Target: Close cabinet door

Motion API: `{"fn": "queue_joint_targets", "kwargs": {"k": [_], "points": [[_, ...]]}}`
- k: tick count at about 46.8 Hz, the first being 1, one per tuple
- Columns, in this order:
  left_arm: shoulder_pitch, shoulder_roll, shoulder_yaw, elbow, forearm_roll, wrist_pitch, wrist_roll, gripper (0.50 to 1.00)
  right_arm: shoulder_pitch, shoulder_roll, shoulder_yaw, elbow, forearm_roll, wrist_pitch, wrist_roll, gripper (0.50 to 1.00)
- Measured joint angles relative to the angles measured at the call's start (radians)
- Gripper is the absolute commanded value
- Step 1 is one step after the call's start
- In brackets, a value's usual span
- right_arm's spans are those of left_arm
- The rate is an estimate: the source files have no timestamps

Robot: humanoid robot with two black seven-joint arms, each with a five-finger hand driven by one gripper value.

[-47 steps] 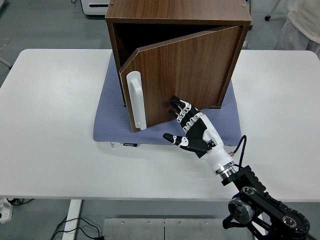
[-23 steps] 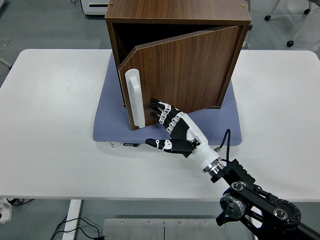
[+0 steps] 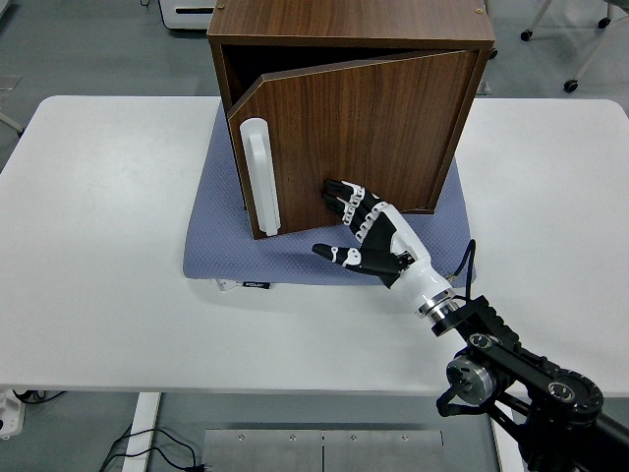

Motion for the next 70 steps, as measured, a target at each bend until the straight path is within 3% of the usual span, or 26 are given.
{"fn": "queue_joint_targets", "kwargs": {"k": [10,50,60,70], "points": [[-0.001,0.000,0.000,0.000,0.000,0.000,0.000,1.000,0.045,-0.002,0.001,-0.064,0.043,-0.006,-0.003,1.000],[0.000,0.000,0.000,0.000,0.000,0.000,0.000,1.000,0.122,-0.006,-0.002,-0.079,0.089,-0.017,-0.018,1.000],[0.000,0.000,0.000,0.000,0.000,0.000,0.000,1.000,0.058,-0.102,-0.007,0.016,0.035,0.071,0.030,1.000],[0.000,0.000,0.000,0.000,0.000,0.000,0.000,1.000,-0.005,-0.210,-0.005,0.155,-0.049,0.086,0.055,1.000]]}}
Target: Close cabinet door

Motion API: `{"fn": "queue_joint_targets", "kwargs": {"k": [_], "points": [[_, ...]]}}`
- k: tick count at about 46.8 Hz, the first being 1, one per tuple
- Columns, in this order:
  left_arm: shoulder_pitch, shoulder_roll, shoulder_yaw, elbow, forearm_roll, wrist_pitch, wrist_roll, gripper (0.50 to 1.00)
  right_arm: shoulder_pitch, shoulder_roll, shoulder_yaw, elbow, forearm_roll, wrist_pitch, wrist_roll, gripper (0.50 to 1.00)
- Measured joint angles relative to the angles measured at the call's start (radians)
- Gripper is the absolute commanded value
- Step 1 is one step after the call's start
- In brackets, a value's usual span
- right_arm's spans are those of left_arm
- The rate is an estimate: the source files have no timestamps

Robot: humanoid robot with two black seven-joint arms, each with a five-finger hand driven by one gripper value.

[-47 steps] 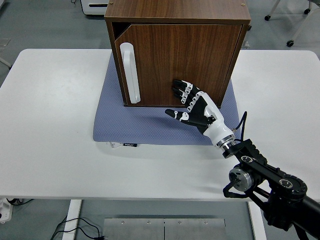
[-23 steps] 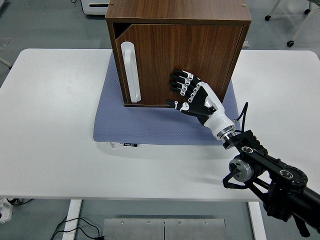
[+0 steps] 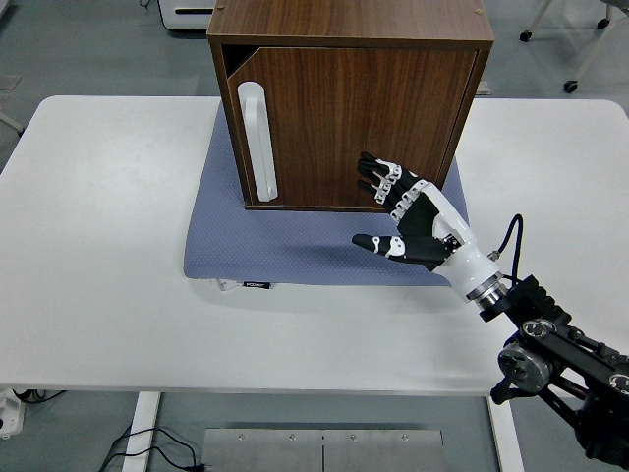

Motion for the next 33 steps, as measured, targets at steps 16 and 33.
{"fn": "queue_joint_targets", "kwargs": {"k": [16,33], "points": [[0.000,0.000,0.000,0.000,0.000,0.000,0.000,1.000,-0.081,-0.143,0.015,0.025,-0.024,0.001,-0.001,1.000],[-0.001,0.000,0.000,0.000,0.000,0.000,0.000,1.000,-0.182,-0.269,0.166,0.027,-0.014,0.029,-0.001,1.000]]}}
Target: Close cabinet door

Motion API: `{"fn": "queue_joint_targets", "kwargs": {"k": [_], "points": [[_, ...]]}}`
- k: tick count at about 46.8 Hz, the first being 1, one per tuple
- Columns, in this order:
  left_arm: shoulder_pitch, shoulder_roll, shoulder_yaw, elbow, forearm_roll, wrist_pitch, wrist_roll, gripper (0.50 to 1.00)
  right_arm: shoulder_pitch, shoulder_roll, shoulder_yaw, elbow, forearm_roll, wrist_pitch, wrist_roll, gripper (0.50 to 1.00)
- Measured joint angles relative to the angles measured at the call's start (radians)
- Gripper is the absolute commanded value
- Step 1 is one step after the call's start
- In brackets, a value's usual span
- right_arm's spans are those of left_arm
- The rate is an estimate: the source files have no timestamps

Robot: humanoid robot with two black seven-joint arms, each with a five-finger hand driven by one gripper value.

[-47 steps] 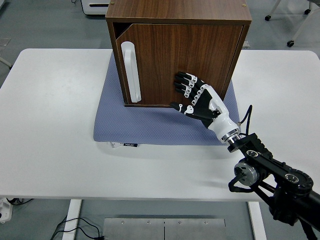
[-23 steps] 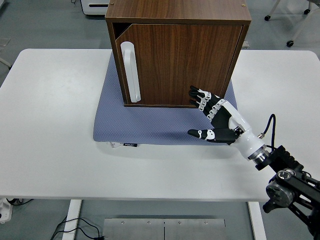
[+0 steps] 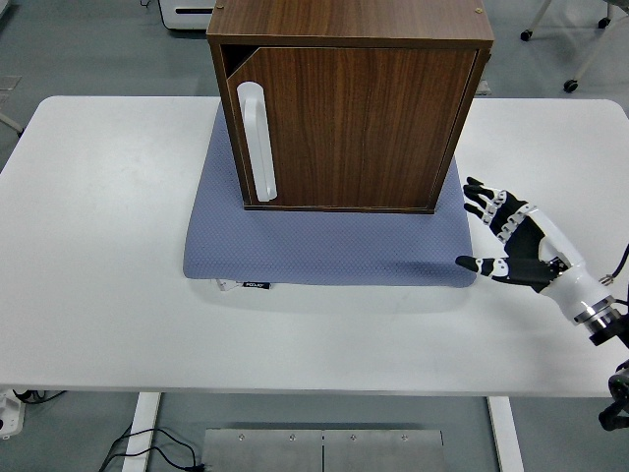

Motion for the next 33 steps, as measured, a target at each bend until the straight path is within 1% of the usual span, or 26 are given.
{"fn": "queue_joint_targets", "kwargs": {"k": [3,8,14,24,33], "points": [[0.000,0.000,0.000,0.000,0.000,0.000,0.000,1.000,-0.016,-0.016,0.023,-0.001,0.003,0.002,0.000,1.000],[0.000,0.000,0.000,0.000,0.000,0.000,0.000,1.000,-0.031,-0.022,0.065,-0.005,0.017,0.003,0.000,1.000],[0.001,0.000,0.000,0.000,0.000,0.000,0.000,1.000,-0.037,-0.019,0.118,-0.015,0.063,0.003,0.000,1.000],[0.000,0.000,0.000,0.000,0.000,0.000,0.000,1.000,-0.036,-0.009,0.177,-0.037,0.188,0.001,0.000,1.000],[0.000,0.000,0.000,0.000,0.000,0.000,0.000,1.000,-0.036,-0.002,0.207,-0.050,0.238,-0.001,0.000,1.000]]}}
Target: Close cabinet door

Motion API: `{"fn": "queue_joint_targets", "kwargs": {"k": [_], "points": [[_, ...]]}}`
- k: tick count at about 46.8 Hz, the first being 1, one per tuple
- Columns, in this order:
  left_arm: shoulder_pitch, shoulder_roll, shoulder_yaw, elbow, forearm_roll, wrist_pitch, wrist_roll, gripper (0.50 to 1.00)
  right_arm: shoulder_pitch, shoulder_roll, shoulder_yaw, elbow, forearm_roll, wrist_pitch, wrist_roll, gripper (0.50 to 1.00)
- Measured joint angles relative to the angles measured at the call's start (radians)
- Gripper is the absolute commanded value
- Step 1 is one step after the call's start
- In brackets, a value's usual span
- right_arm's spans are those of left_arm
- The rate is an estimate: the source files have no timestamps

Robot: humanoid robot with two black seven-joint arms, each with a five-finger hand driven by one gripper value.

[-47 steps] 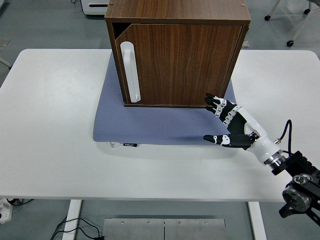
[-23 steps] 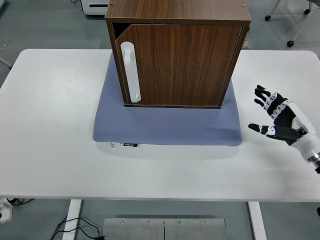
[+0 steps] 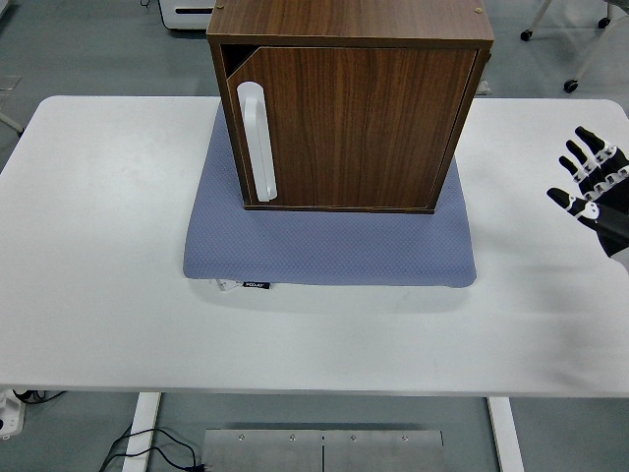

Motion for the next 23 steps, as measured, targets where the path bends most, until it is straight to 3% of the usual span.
{"fn": "queue_joint_targets", "kwargs": {"k": [13,23], "points": [[0.000,0.000,0.000,0.000,0.000,0.000,0.000,1.000,-0.012,0.006,0.008,-0.022,0.057,0.003,0.000,1.000],[-0.001,0.000,0.000,0.000,0.000,0.000,0.000,1.000,-0.072,0.005,0.009,-0.020,0.060,0.033,0.000,1.000]]}}
